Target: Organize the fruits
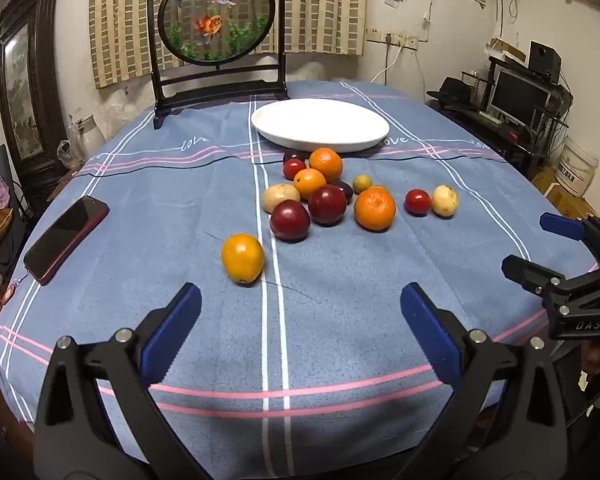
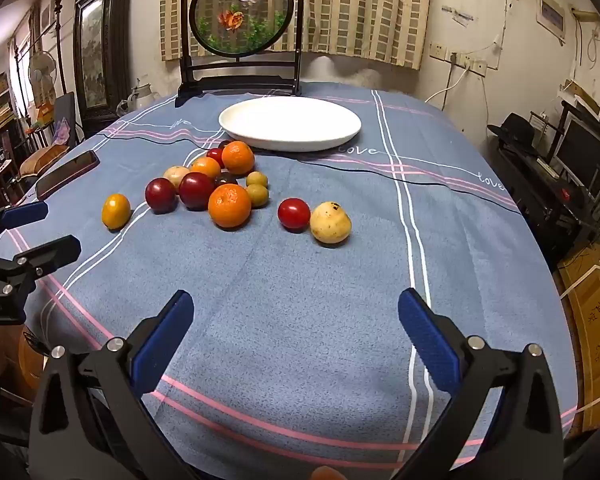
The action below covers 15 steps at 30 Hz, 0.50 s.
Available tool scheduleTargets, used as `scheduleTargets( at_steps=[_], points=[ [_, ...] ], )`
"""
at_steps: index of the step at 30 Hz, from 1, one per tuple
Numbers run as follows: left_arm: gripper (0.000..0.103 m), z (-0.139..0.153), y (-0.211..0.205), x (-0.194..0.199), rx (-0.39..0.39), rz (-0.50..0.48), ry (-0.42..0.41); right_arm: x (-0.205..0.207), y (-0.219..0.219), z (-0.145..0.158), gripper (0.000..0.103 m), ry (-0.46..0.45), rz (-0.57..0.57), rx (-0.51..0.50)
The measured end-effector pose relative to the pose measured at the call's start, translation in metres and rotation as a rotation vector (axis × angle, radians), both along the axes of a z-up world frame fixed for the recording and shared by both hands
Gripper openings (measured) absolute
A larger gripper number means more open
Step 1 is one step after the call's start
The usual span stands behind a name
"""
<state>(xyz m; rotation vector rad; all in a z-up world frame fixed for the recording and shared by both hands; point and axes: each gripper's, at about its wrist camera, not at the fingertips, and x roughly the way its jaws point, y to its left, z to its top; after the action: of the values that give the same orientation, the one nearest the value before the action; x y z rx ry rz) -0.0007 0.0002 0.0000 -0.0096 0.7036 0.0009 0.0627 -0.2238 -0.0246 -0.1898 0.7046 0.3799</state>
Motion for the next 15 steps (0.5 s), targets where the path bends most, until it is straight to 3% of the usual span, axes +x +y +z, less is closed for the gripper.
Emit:
scheduleTargets(
  at_steps=[15],
  points=[
    [0.101, -0.0064, 0.0013, 0.0031, 0.003, 0.005, 0.024, -0.0032, 0.0034, -0.0013, 0.102, 0.008, 0.008, 0.005]
  ],
)
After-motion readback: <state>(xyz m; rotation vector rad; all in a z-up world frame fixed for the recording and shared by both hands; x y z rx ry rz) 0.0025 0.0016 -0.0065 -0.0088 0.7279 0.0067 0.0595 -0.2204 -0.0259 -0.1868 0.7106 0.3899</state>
